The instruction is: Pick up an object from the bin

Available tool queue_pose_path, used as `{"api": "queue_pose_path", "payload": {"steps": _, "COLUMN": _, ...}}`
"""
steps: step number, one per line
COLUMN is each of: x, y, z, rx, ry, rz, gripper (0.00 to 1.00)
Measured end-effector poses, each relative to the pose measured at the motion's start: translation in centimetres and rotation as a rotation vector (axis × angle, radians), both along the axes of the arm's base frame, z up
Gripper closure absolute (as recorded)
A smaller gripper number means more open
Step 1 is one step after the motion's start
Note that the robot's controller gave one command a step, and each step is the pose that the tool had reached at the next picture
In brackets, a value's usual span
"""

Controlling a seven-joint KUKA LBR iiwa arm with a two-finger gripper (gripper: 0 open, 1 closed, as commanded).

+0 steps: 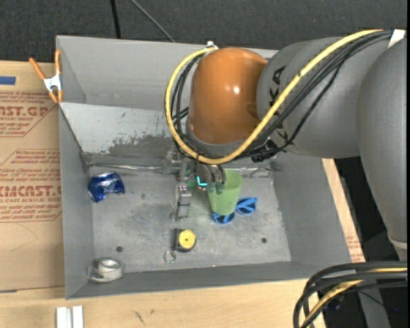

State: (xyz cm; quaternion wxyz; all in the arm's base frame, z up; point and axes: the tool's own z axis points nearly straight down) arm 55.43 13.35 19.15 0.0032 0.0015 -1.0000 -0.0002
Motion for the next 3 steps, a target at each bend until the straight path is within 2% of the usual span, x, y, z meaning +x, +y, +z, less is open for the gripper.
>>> {"api": "queue_pose_path", "payload": {"steps": 1, "x": -5.72, "y": -4.50, "z": -9.95, "rx": -0.003, "ry": 0.005, "rz": 0.060, "gripper": 0.00}}
{"api": "queue_pose_path", "payload": {"steps": 2, "x": -5.37, "y": -4.26, "z": -9.51, "rx": 0.001, "ry": -0.006, "rz": 0.062, "gripper": 1.00}}
{"api": "queue_pose_path", "payload": {"steps": 3, "x": -5.37, "y": -4.25, "z": -9.51, "rx": 0.001, "ry": -0.006, "rz": 0.062, "gripper": 0.00}}
